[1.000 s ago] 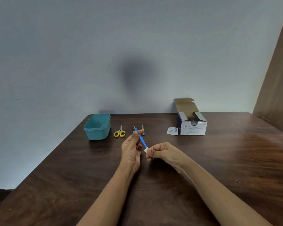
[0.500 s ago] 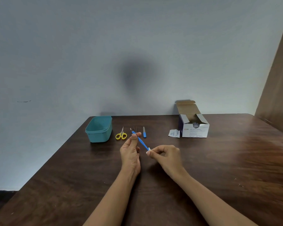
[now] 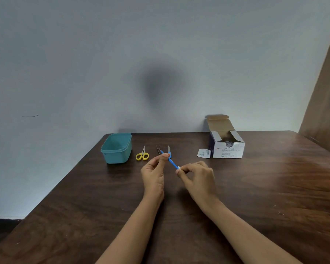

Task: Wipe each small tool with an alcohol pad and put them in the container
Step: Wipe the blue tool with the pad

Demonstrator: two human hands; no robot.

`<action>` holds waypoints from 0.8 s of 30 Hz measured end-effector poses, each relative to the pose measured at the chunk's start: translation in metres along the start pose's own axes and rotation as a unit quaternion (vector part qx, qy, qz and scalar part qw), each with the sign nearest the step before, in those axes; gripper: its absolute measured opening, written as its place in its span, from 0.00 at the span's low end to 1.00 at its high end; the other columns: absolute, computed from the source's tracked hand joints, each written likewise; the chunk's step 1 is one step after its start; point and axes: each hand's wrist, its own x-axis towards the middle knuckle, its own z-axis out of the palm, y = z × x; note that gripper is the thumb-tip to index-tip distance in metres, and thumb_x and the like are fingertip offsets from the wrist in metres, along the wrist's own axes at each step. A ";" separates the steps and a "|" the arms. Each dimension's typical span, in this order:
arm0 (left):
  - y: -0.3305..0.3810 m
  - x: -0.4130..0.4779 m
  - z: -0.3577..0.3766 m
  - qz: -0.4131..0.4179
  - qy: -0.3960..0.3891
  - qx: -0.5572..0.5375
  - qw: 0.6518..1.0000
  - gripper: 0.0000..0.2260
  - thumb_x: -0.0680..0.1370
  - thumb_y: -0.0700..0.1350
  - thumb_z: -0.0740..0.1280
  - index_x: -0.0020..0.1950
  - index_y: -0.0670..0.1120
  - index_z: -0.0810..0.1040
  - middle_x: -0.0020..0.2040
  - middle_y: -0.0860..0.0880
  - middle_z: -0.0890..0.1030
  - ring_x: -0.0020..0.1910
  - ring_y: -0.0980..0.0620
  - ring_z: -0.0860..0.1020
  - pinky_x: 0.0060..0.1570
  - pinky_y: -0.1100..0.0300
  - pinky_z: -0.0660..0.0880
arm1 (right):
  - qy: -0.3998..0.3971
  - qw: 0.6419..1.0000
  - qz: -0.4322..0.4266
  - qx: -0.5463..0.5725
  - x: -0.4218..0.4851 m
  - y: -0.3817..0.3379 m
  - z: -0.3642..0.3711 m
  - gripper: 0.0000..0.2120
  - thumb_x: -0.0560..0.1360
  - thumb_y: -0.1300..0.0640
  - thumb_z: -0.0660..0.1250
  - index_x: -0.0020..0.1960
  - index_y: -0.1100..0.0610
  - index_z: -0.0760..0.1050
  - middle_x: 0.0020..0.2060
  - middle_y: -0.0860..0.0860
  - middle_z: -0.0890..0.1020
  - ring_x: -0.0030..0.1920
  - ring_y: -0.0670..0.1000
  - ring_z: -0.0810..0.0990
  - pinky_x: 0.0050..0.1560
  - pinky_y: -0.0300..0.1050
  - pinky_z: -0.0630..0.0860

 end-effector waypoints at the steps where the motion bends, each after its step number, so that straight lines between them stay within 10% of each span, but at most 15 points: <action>1: -0.001 -0.001 0.000 0.000 -0.013 0.017 1.000 0.05 0.74 0.39 0.71 0.48 0.41 0.83 0.42 0.51 0.85 0.44 0.64 0.82 0.40 0.76 0.73 | 0.008 1.000 -0.005 -0.009 0.000 -0.001 0.000 0.03 0.69 0.53 0.75 0.38 0.51 0.83 0.35 0.44 0.83 0.43 0.48 0.78 0.44 0.47 0.69; 8: -0.001 -0.004 0.000 0.006 -0.115 0.073 0.991 0.04 0.76 0.40 0.69 0.46 0.44 0.84 0.42 0.52 0.85 0.45 0.64 0.81 0.41 0.76 0.73 | -0.014 0.991 0.071 0.115 0.004 0.001 -0.005 0.04 0.71 0.52 0.73 0.42 0.51 0.84 0.35 0.42 0.82 0.42 0.42 0.78 0.43 0.33 0.70; 13: 0.000 -0.005 0.002 -0.020 -0.167 0.054 0.984 0.06 0.77 0.38 0.67 0.46 0.42 0.83 0.43 0.48 0.85 0.45 0.57 0.82 0.46 0.68 0.76 | -0.098 0.912 0.189 0.350 0.010 0.000 -0.009 0.09 0.75 0.56 0.69 0.41 0.60 0.84 0.35 0.51 0.85 0.38 0.44 0.82 0.45 0.37 0.77; 24: 0.004 0.001 0.001 -0.097 -0.045 -0.031 0.994 0.07 0.77 0.42 0.66 0.42 0.47 0.83 0.41 0.56 0.85 0.49 0.59 0.77 0.55 0.55 0.63 | -0.258 0.854 0.231 0.389 0.017 -0.005 -0.023 0.07 0.75 0.59 0.69 0.43 0.61 0.84 0.36 0.52 0.85 0.39 0.43 0.82 0.44 0.30 0.73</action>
